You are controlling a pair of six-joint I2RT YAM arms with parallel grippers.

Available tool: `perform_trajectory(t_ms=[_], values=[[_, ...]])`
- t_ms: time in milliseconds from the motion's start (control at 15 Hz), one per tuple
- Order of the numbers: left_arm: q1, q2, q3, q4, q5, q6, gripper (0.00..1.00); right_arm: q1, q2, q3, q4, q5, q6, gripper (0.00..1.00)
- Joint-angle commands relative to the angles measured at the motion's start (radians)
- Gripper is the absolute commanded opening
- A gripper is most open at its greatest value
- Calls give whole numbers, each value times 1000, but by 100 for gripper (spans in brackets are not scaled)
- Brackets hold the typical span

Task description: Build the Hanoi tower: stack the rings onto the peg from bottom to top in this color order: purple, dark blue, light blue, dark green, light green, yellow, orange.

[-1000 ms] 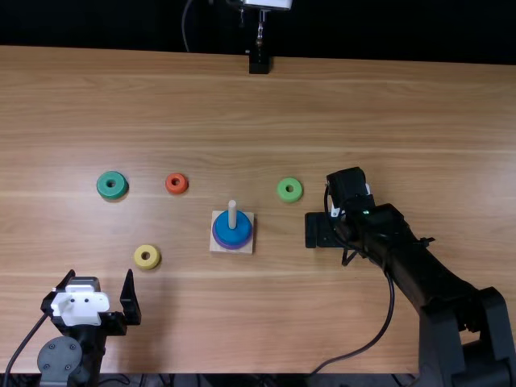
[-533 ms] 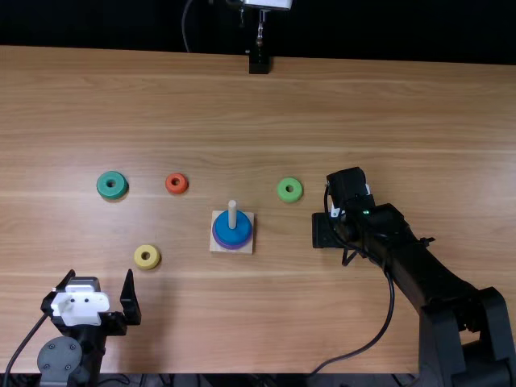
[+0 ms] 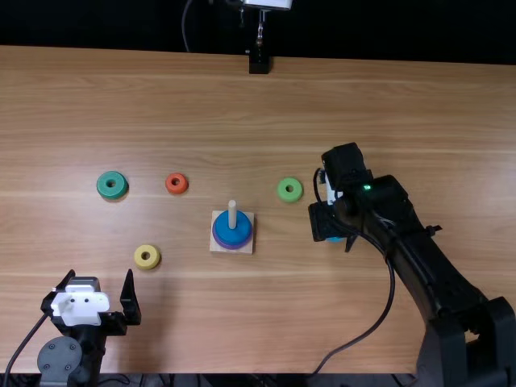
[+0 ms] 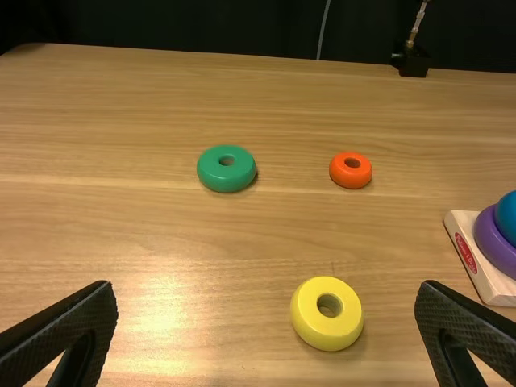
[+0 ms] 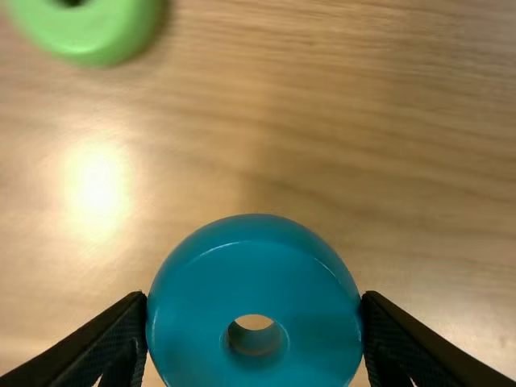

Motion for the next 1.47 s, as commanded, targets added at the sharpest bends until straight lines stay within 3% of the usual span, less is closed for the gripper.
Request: perform_trajectory(t_ms=[0, 200, 467, 933, 1400], values=[[3, -12, -106, -83, -2, 6, 100, 47, 0, 107, -53, -7, -33, 0], [5, -12, -106, -83, -2, 6, 100, 116, 2, 260, -145, -7, -41, 0], [3, -12, -106, -83, -2, 6, 100, 215, 6, 427, -210, -7, -79, 0], [5, -12, -106, -83, -2, 6, 100, 327, 95, 671, -322, -7, -77, 0], [5, -12, -106, -83, -2, 6, 100, 406, 155, 754, -335, -7, -64, 0]])
